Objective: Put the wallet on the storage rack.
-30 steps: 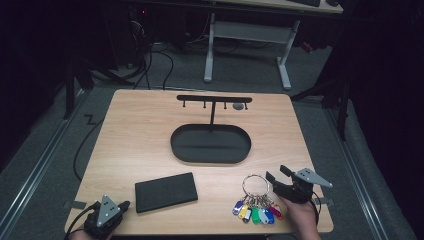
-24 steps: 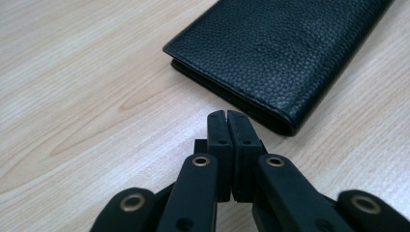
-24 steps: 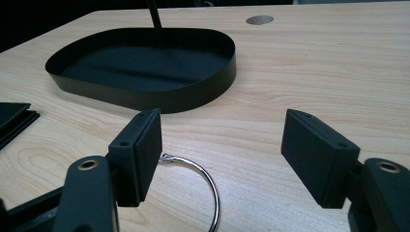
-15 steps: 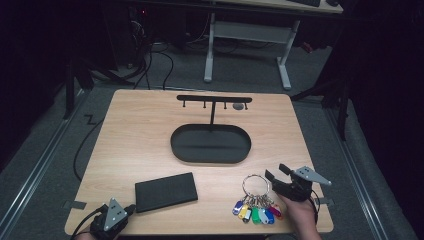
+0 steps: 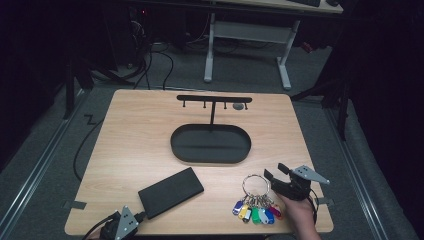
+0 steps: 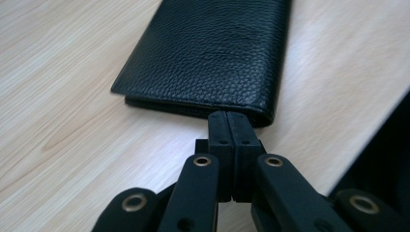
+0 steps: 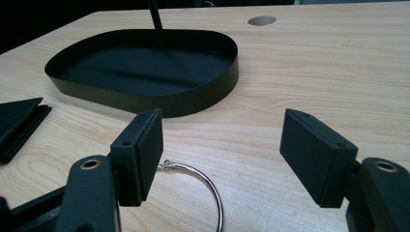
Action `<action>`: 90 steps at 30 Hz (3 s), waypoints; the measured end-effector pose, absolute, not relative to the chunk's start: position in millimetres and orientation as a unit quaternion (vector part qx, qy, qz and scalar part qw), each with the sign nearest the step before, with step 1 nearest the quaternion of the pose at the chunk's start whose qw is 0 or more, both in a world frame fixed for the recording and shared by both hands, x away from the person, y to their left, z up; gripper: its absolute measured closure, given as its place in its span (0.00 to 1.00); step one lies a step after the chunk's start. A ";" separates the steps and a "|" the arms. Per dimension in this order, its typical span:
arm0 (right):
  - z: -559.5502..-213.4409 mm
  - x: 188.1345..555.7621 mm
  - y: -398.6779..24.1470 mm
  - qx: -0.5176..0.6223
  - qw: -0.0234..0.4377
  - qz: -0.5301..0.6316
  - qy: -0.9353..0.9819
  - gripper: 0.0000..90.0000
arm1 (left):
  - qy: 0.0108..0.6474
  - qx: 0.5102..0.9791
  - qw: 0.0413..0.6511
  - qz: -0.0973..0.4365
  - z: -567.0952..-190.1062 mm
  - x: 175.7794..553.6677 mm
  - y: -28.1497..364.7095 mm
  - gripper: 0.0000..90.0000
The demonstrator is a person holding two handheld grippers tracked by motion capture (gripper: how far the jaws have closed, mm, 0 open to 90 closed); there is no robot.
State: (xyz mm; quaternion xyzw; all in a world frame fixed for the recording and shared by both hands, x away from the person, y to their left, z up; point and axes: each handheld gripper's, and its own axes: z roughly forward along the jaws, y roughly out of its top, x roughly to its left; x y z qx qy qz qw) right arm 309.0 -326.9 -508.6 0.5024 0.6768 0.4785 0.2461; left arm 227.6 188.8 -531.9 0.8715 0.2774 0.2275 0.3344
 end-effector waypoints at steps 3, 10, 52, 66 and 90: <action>-508.5 308.6 -327.3 0.502 0.247 0.479 0.677 0.36 | 0.259 0.877 0.338 0.222 -531.7 223.9 177.7 1.00; -508.9 306.7 -329.1 0.503 0.247 0.477 0.677 0.36 | 0.230 0.885 0.343 0.216 -531.5 217.8 157.3 0.99; -516.7 248.6 -388.3 0.562 0.269 0.453 0.638 0.37 | 0.227 0.883 0.342 0.226 -518.1 295.2 60.5 0.48; -514.6 246.5 -383.5 0.564 0.270 0.454 0.635 0.37 | 0.177 0.890 0.282 0.312 -527.0 277.1 45.2 0.62; -516.8 258.1 -381.2 0.570 0.260 0.464 0.626 0.37 | 0.227 0.852 0.390 0.265 -506.2 279.8 100.8 0.88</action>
